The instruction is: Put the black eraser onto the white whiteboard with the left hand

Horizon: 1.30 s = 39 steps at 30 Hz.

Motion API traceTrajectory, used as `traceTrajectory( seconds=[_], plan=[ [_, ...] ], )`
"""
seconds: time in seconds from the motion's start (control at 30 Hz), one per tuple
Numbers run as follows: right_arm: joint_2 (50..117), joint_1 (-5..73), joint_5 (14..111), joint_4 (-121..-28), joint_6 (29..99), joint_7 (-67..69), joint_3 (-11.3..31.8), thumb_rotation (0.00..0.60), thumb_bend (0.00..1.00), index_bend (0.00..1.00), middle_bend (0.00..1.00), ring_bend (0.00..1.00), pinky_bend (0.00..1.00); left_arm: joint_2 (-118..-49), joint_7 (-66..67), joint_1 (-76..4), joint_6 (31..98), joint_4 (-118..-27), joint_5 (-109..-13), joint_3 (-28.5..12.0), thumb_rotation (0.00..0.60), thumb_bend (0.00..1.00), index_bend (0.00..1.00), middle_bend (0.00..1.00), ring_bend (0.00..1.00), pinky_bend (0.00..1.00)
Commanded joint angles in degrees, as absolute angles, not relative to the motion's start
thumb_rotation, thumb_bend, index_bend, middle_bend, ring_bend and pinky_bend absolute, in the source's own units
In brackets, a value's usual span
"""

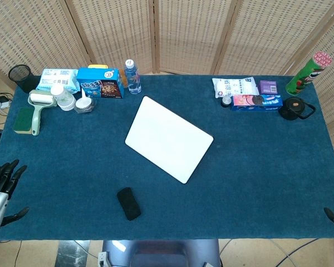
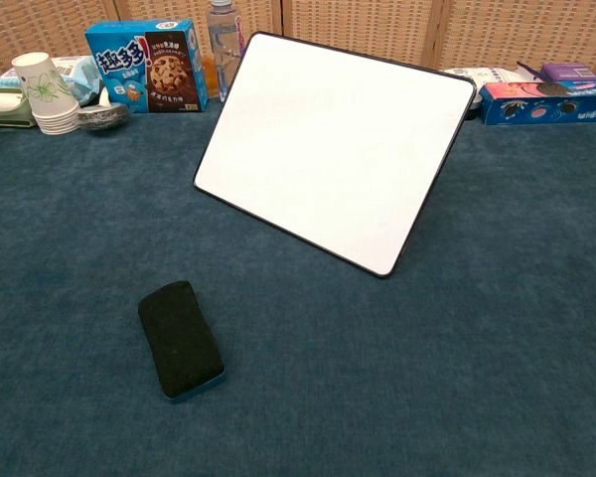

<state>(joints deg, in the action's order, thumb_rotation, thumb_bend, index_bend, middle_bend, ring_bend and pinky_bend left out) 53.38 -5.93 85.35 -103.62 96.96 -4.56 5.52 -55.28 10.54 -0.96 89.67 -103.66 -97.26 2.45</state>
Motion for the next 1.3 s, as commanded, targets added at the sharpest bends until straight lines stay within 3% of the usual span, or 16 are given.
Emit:
traceTrajectory(
  seconds=[0.03,0.3,0.67,1.03,1.3],
  plan=[
    [53.4,-6.0,85.4,-103.6,97.0,-4.6,5.5,0.600,0.01,0.08,0.05,0.01,0.00,-55.4,10.8,-0.9,89.6,-103.5,-97.4,2.5,0.600,0.13,0.00,0.00,0.00,0.07],
    [53.5,-5.9,85.2,-103.7,96.9,-4.6,5.6,0.600,0.01,0.08,0.05,0.01,0.00,-55.3,9.5,-4.1,87.8,-101.8,-102.2,2.2,0.600,0.13,0.00,0.00,0.00,0.07],
    [53.5,-5.7,84.5,-103.8,96.4,-4.9,5.8,0.600,0.01,0.08,0.05,0.01,0.00,-56.9,5.8,-23.1,67.4,-99.0,-116.7,2.1,0.600,0.20,0.00,0.00,0.00,0.07],
    [53.3,-5.3,83.2,-103.3,95.5,-3.9,6.2,0.600,0.01,0.08,0.05,0.01,0.00,-67.3,10.7,-33.7,52.4,-96.0,-116.1,1.0,0.600,0.21,0.00,0.00,0.00,0.11],
    [53.0,-5.3,83.0,-103.2,95.4,-3.3,6.3,0.600,0.01,0.08,0.05,0.01,0.00,-72.9,13.8,-37.7,46.2,-94.3,-113.1,0.7,0.600,0.21,0.00,0.00,0.00,0.13]
  ],
)
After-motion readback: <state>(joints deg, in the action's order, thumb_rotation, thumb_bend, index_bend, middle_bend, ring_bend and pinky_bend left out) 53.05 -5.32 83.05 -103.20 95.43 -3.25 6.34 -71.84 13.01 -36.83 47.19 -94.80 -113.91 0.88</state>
